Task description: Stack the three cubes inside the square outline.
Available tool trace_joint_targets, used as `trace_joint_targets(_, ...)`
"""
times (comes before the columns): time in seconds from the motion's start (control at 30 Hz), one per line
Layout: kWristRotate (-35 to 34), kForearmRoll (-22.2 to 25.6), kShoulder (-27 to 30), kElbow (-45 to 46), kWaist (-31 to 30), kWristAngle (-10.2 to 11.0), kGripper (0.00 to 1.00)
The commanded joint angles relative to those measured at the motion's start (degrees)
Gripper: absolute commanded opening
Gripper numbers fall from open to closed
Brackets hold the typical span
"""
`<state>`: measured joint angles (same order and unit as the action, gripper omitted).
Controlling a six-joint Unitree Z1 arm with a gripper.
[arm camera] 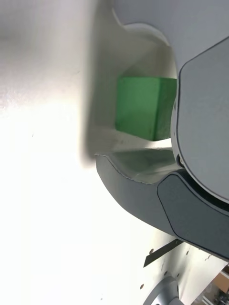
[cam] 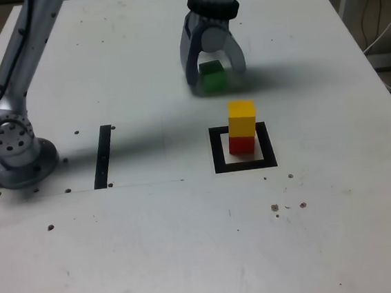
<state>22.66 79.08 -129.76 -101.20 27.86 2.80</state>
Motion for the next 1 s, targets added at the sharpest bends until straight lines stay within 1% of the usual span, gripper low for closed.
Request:
trace_joint_targets(0.0,-0.1,0.04,-0.19,0.03,0.09,0.31,0.49)
trace_joint_targets(0.07,-0.08,-0.1,-0.15,0.03,0.09,0.5,0.42)
trace_joint_targets(0.13,0.02,-0.23,-0.1,0.04,0.09,0.53,0.38)
trace_joint_targets(0.97,0.28,0.16,0.94,-0.09,0.03,0.23,0.38)
